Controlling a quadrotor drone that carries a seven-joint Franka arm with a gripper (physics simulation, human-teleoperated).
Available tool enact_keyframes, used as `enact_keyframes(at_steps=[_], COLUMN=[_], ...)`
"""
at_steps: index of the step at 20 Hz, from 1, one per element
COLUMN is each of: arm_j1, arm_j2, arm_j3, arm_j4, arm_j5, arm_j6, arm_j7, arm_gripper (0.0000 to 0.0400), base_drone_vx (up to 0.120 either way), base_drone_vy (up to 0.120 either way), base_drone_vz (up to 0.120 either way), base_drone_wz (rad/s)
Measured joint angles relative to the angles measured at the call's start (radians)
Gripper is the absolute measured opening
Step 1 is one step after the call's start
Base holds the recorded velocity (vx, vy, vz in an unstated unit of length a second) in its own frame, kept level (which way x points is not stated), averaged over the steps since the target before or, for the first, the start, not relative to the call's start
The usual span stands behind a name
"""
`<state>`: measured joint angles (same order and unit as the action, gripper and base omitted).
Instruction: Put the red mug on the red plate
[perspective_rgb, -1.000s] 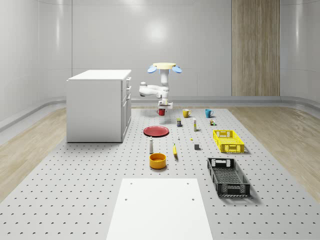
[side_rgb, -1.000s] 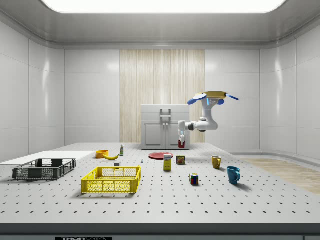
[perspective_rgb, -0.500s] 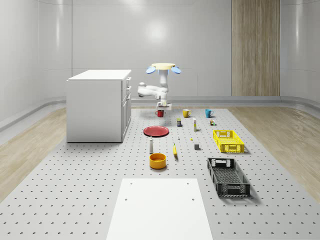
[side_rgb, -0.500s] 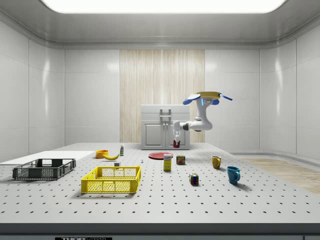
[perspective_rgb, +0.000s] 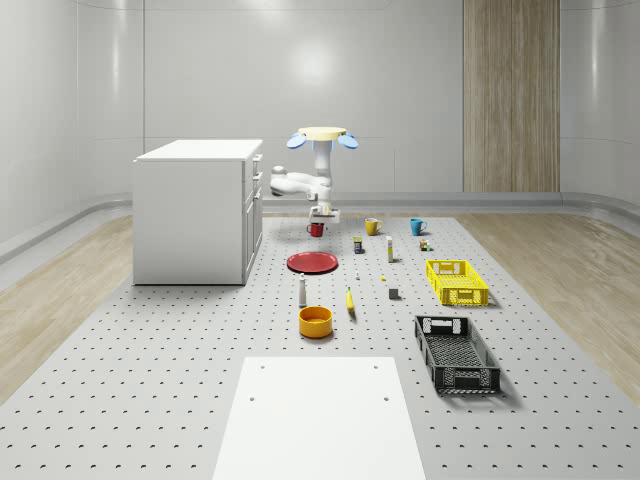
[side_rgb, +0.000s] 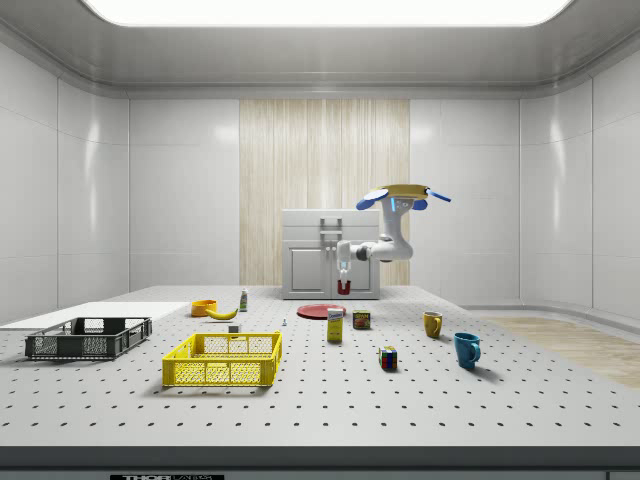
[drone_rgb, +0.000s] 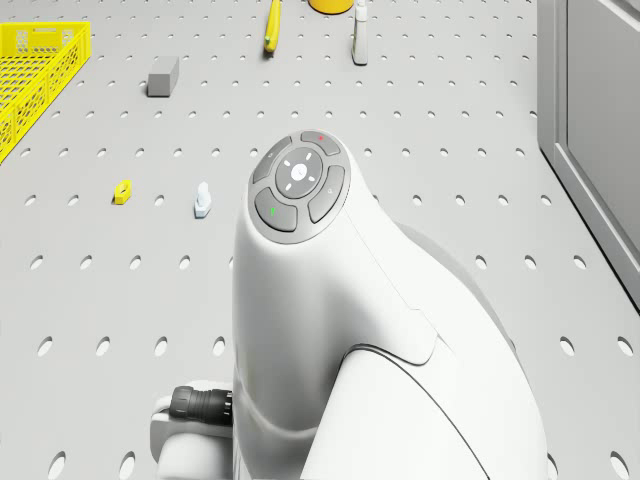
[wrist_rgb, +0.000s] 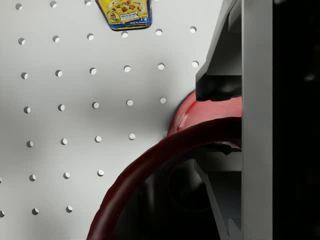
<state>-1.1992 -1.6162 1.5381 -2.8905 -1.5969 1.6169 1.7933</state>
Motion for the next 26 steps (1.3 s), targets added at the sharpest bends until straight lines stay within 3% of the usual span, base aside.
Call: enact_keyframes(at_steps=[6, 7, 8, 15, 16, 17, 23, 24, 26], arm_j1=[0.024, 0.004, -0.010, 0.023, 0.004, -0.008, 0.021, 0.024, 0.027], arm_j2=[0.001, -0.003, -0.007, -0.004, -0.008, -0.012, -0.008, -0.007, -0.007], arm_j3=[-0.002, 0.000, 0.001, -0.001, 0.001, 0.002, -0.001, -0.001, -0.001], arm_j4=[0.006, -0.002, 0.000, 0.006, -0.001, 0.000, 0.006, 0.006, 0.007], arm_j5=[0.004, 0.002, 0.002, 0.006, 0.004, 0.003, 0.007, 0.007, 0.007], arm_j6=[0.004, 0.004, 0.005, 0.009, 0.009, 0.009, 0.012, 0.012, 0.012], arm_j7=[-0.068, 0.006, 0.017, -0.069, 0.004, 0.014, -0.064, -0.066, -0.076], arm_gripper=[0.0102, 0.0121, 0.0121, 0.0102, 0.0121, 0.0120, 0.0103, 0.0126, 0.0234], base_drone_vx=[0.120, 0.120, 0.120, 0.120, 0.120, 0.120, 0.100, 0.000, 0.000], base_drone_vy=[-0.007, 0.000, 0.000, 0.000, 0.000, 0.000, 0.000, 0.000, 0.000], base_drone_vz=[-0.033, -0.120, -0.120, -0.086, 0.000, -0.120, -0.013, 0.000, 0.000], base_drone_wz=[0.000, 0.000, 0.000, 0.000, 0.000, 0.000, 0.000, 0.000, 0.000])
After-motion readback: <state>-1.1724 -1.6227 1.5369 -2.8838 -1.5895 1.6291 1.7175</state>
